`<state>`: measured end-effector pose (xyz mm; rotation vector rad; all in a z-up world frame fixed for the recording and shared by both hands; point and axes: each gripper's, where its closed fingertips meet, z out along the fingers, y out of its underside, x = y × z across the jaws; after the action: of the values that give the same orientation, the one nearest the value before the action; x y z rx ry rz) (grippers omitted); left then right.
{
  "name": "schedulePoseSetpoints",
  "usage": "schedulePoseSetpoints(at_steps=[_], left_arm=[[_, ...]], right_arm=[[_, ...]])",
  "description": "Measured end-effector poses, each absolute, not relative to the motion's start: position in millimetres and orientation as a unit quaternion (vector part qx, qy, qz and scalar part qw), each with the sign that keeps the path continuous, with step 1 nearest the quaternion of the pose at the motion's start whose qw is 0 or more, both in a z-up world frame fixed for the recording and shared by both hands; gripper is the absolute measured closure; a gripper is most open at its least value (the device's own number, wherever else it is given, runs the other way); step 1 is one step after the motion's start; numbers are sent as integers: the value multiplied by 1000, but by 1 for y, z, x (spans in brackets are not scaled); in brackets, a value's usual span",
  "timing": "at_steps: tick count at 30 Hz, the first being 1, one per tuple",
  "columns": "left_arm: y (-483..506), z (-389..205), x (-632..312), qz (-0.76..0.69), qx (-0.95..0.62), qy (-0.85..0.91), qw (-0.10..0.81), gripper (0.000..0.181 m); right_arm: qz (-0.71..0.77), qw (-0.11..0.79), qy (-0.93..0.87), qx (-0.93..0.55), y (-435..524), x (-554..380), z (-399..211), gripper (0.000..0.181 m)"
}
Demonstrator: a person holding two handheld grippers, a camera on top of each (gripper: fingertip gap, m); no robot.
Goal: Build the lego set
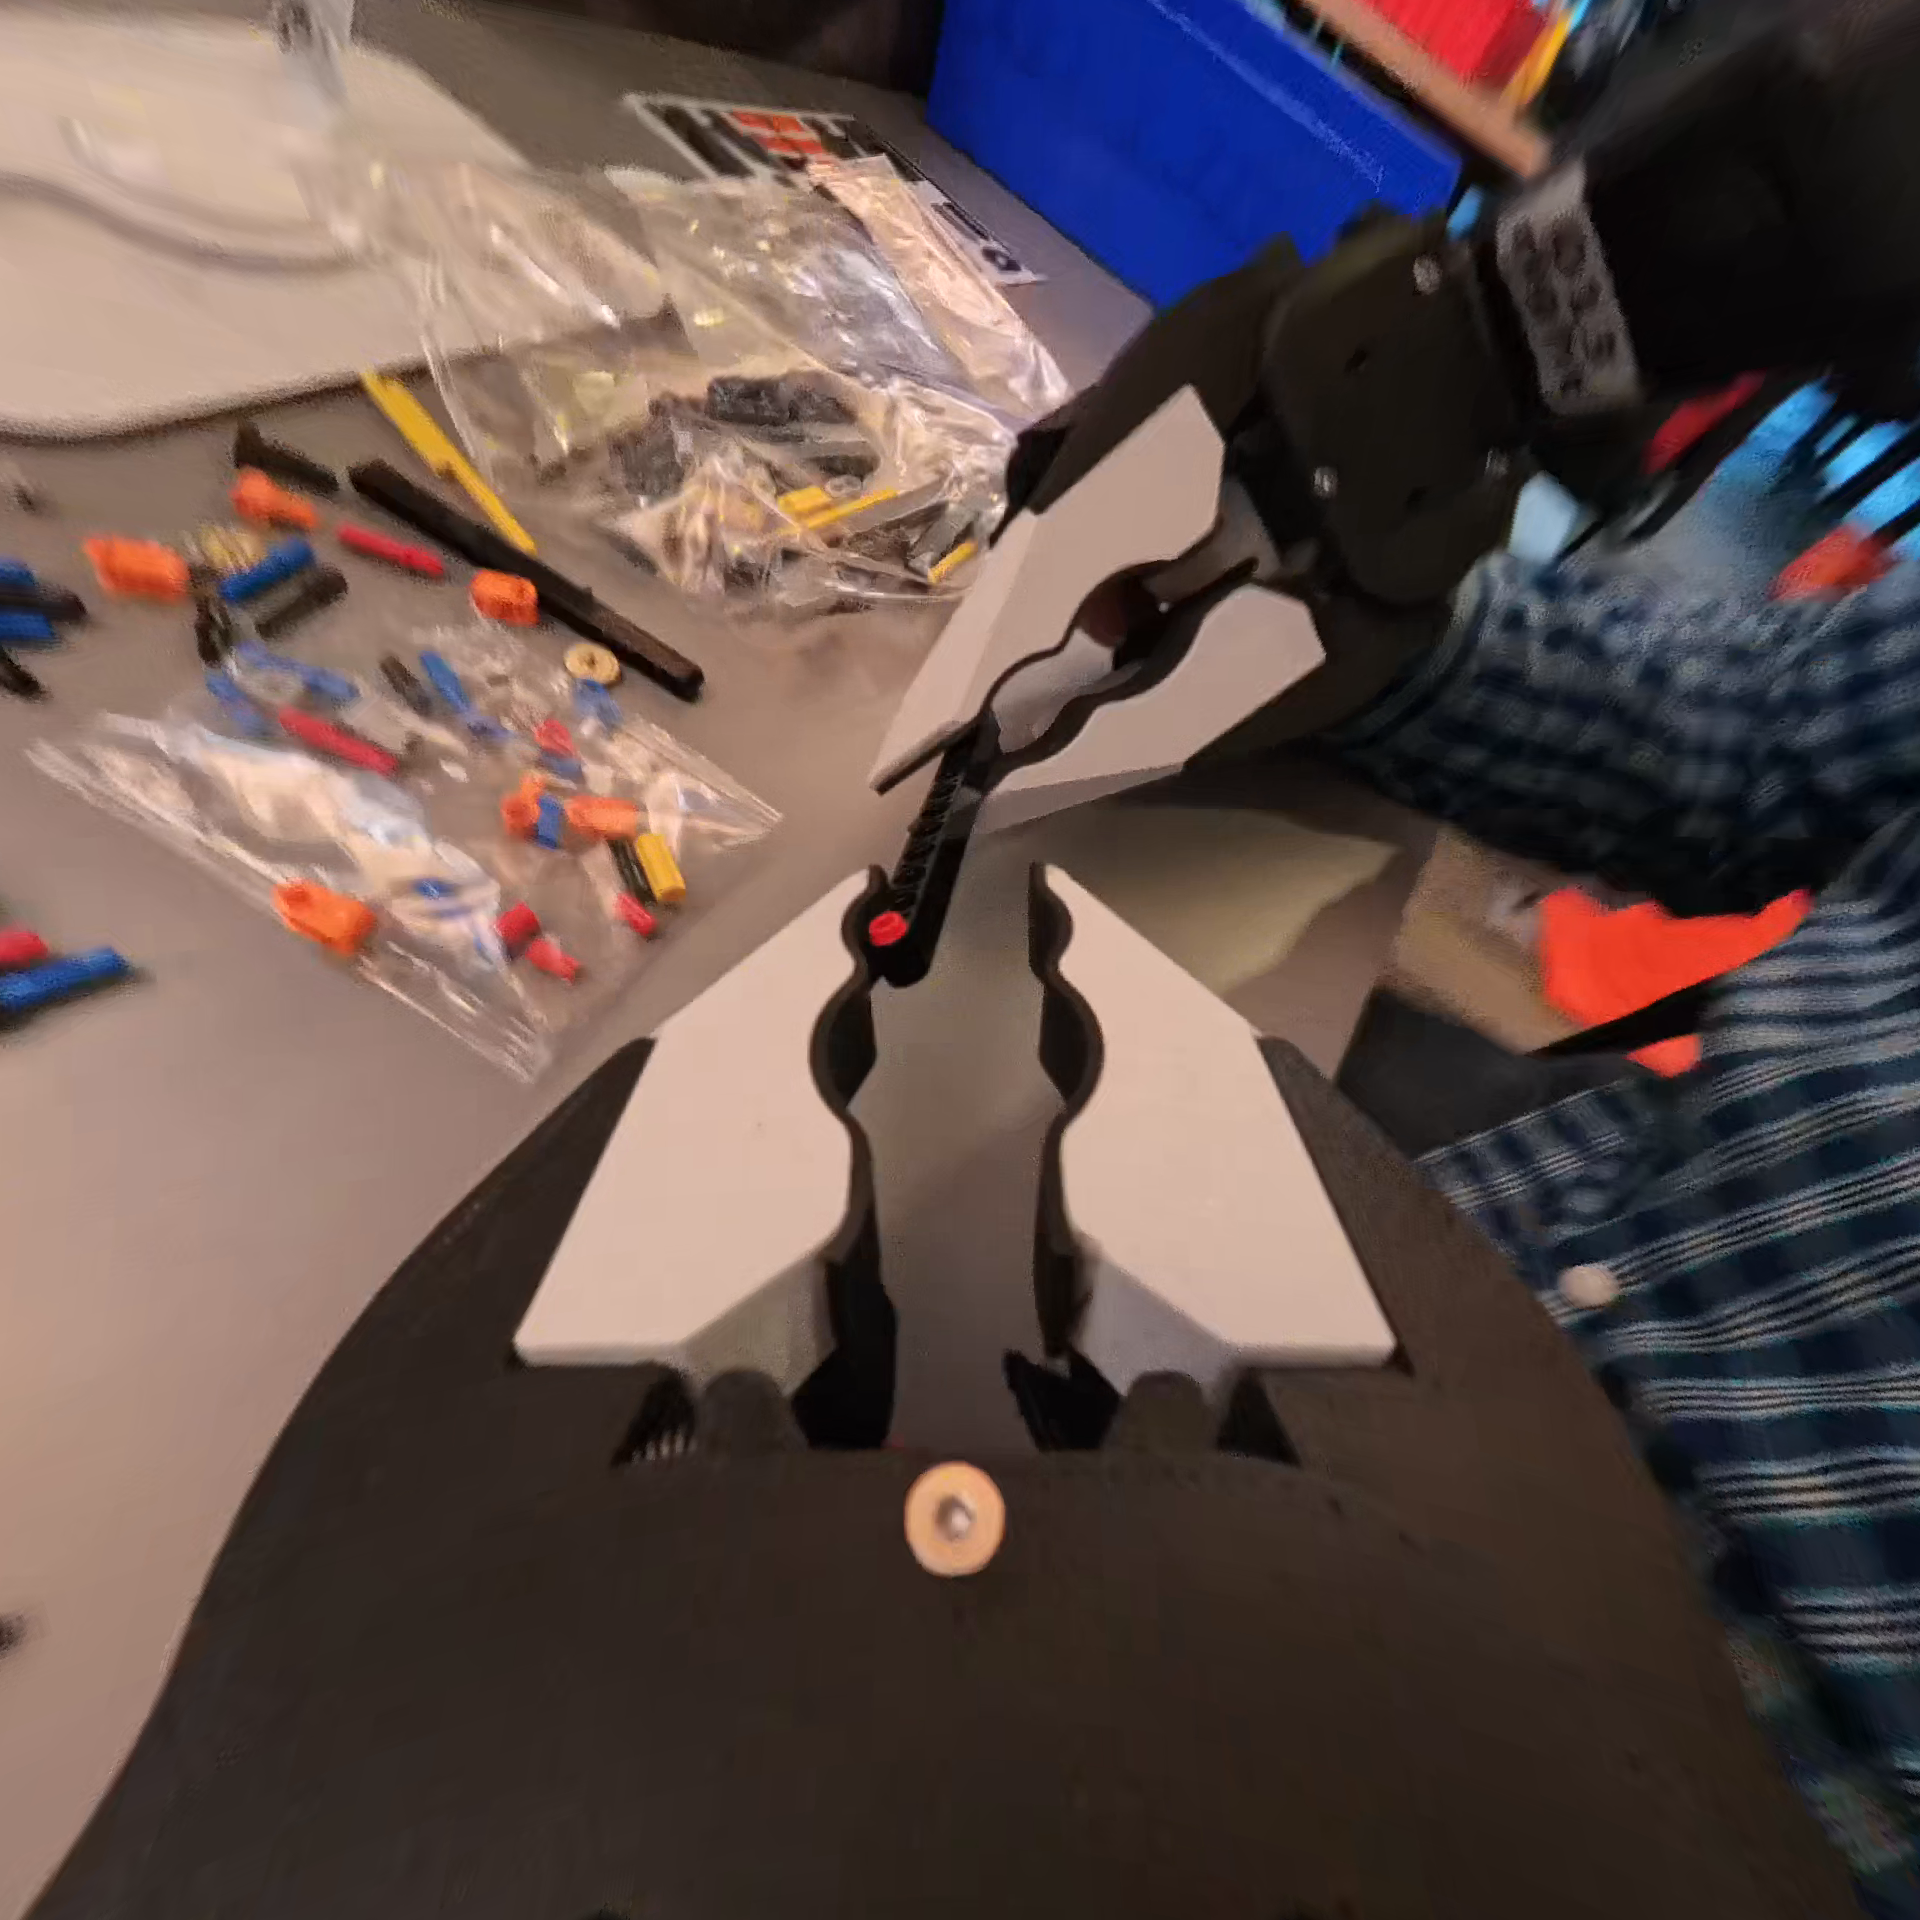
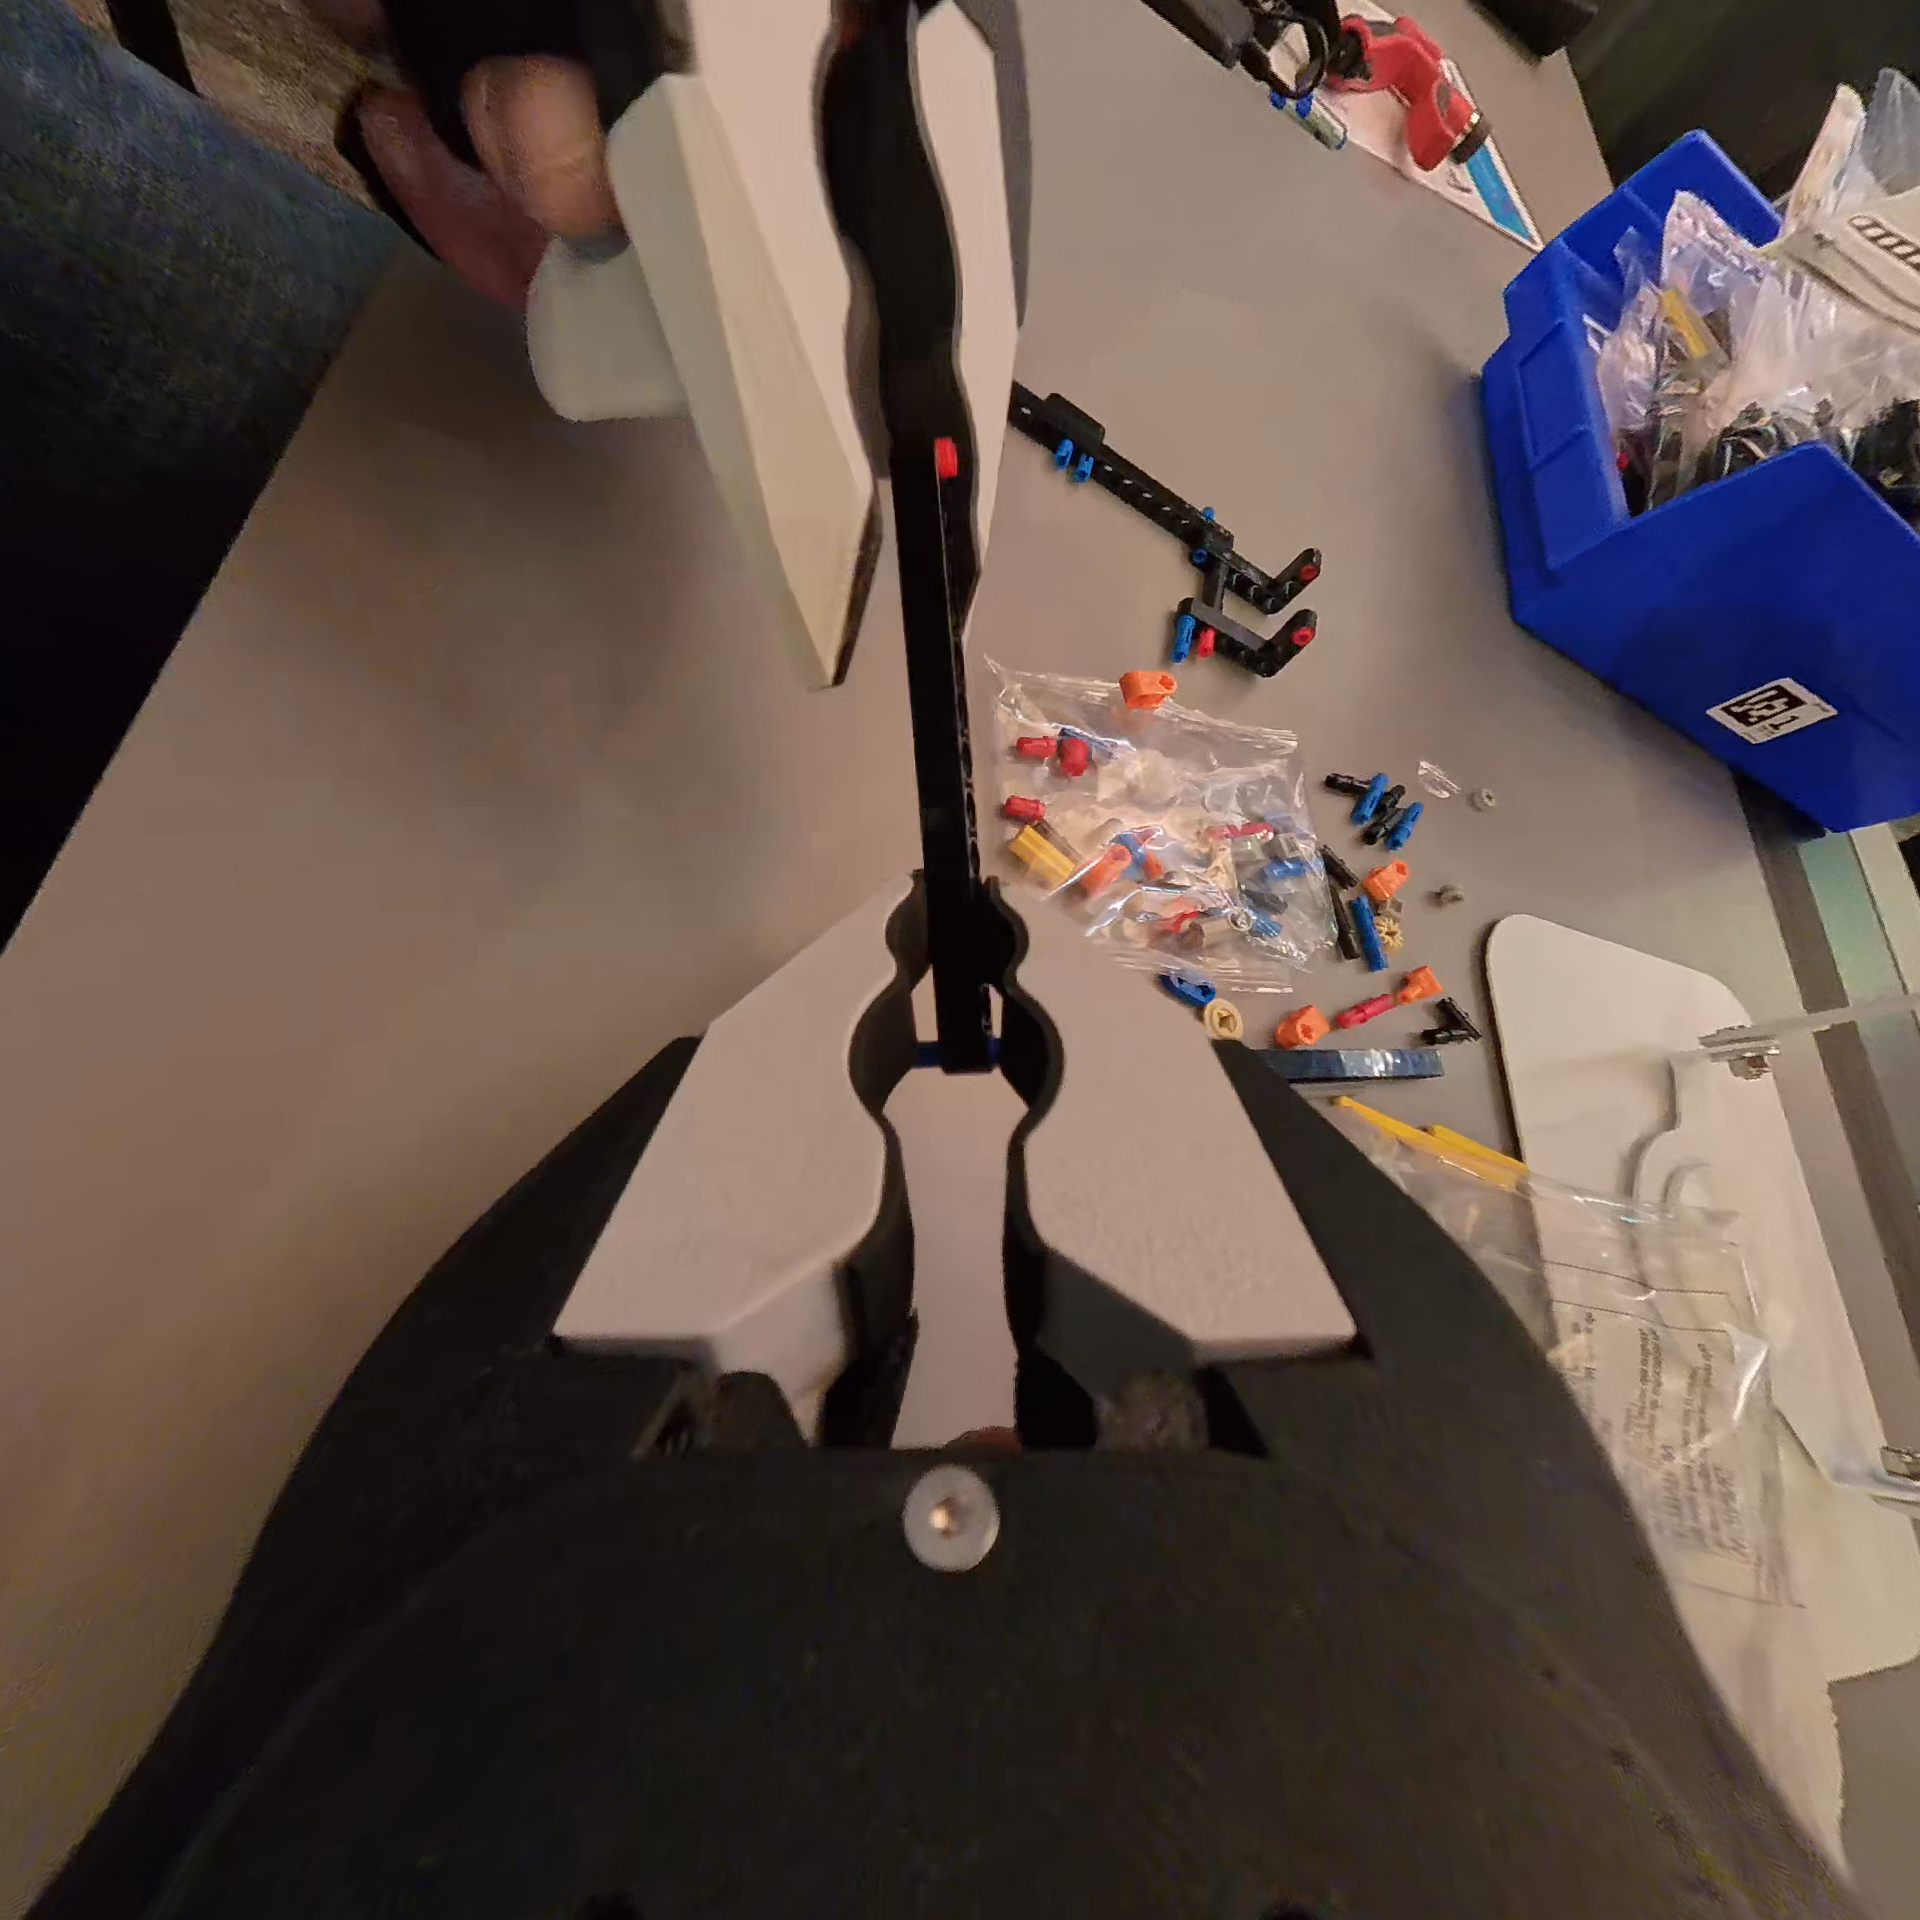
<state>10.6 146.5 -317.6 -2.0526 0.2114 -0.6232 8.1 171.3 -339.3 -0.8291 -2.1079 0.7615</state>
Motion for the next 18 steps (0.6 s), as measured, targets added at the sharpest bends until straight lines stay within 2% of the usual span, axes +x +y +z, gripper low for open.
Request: schedulePoseSetpoints(at_steps=[1, 3, 6, 9, 13, 16, 18], left_arm=[[147, -319, 10, -209, -845, 119, 478, 157], [147, -323, 12, -143, -850, 183, 473, 149], [149, -321, 14, -106, -844, 221, 478, 147], [151, -322, 10, -57, -840, 249, 479, 168], [150, -324, 11, -64, -843, 251, 472, 174], [151, -325, 6, -97, -849, 209, 475, 174], [151, -323, 3, -125, -850, 180, 480, 175]], right_arm=[[303, 361, -820, -324, 171, 9, -339, 175], [318, 345, -819, -330, 169, 10, -339, 175], [342, 313, -817, -342, 168, 13, -341, 175], [363, 288, -818, -340, 162, 18, -340, 175], [379, 270, -811, -355, 164, 18, -342, 173], [411, 258, -786, -383, 171, 16, -332, 150], [429, 265, -770, -392, 180, 16, -322, 148]])
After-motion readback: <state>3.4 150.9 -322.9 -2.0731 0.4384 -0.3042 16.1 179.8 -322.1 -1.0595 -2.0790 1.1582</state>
